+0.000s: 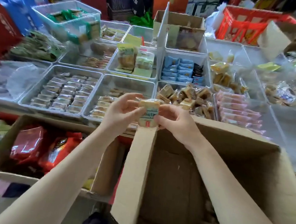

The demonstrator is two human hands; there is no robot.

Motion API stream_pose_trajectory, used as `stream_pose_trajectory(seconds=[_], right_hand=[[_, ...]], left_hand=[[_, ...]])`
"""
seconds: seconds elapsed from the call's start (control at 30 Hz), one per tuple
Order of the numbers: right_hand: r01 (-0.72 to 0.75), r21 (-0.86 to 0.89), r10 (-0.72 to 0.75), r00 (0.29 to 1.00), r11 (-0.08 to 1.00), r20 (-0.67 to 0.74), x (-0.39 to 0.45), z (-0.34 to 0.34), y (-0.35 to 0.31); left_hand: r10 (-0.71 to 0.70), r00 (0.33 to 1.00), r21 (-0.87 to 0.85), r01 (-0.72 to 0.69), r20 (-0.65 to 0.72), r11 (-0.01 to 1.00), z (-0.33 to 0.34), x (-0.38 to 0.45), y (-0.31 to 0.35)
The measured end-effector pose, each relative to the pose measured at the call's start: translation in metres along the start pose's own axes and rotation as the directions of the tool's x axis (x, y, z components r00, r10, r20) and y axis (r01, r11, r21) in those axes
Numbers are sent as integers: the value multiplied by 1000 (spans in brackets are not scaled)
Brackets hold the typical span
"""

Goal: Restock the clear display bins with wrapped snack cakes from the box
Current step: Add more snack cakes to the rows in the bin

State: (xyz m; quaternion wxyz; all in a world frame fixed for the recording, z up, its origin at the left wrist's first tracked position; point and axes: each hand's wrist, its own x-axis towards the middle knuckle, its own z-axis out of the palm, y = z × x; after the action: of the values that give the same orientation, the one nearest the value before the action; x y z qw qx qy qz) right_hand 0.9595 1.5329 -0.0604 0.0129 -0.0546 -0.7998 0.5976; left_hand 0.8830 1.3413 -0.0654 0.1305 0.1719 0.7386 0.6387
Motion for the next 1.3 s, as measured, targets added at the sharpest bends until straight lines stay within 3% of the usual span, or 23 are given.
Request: stream_pose_trajectory(seconds=[0.1, 0.2, 0.27, 0.33, 0.43, 0.57, 0.67, 0.73, 0.8, 1.0, 1.1, 1.23, 1.3], right_hand=[[2, -79, -7, 997, 997, -73, 57, 54, -15], [-60, -179, 28, 984, 982, -175, 121, 111, -15], [-105, -311, 28, 970, 945, -243, 167, 147, -3], [-136, -468, -2, 959, 873, -282, 211, 175, 14], [-174, -673, -30, 959, 719, -281, 263, 201, 41], [-220, -819, 42, 971, 530, -234, 312, 222, 66], [-149, -897, 213, 975, 417, -62, 335, 241, 85], [-164, -868, 303, 953, 469, -16, 340, 252, 94], [-234, -830, 338, 939, 505, -60, 337, 262, 104], [-252, -914, 211, 959, 319, -191, 318, 292, 132], [-265, -926, 269, 944, 271, -191, 327, 290, 137], [-225, -928, 265, 953, 297, -146, 319, 293, 135], [-192, -913, 239, 965, 359, -109, 313, 292, 131]], left_hand=[[-20, 991, 112, 35, -132, 993, -83, 42, -50], [-7, 983, 490, 97, -182, 866, -166, 84, -124], [-28, 997, 718, 67, -67, 692, -201, 105, -172], [-106, 991, 836, -7, 77, 549, -217, 117, -207], [-122, 976, 885, -108, 182, 453, -220, 120, -235], [-174, 967, 882, -87, 187, 463, -218, 120, -240], [-164, 969, 885, -93, 186, 456, -218, 121, -242], [-167, 966, 879, -99, 197, 467, -218, 121, -242], [-164, 964, 873, -109, 210, 475, -219, 121, -243], [-154, 967, 868, -104, 202, 486, -217, 121, -246], [-142, 970, 866, -106, 199, 489, -216, 122, -247], [-143, 970, 868, -104, 197, 486, -217, 121, -247], [-144, 969, 870, -108, 200, 481, -217, 121, -246]])
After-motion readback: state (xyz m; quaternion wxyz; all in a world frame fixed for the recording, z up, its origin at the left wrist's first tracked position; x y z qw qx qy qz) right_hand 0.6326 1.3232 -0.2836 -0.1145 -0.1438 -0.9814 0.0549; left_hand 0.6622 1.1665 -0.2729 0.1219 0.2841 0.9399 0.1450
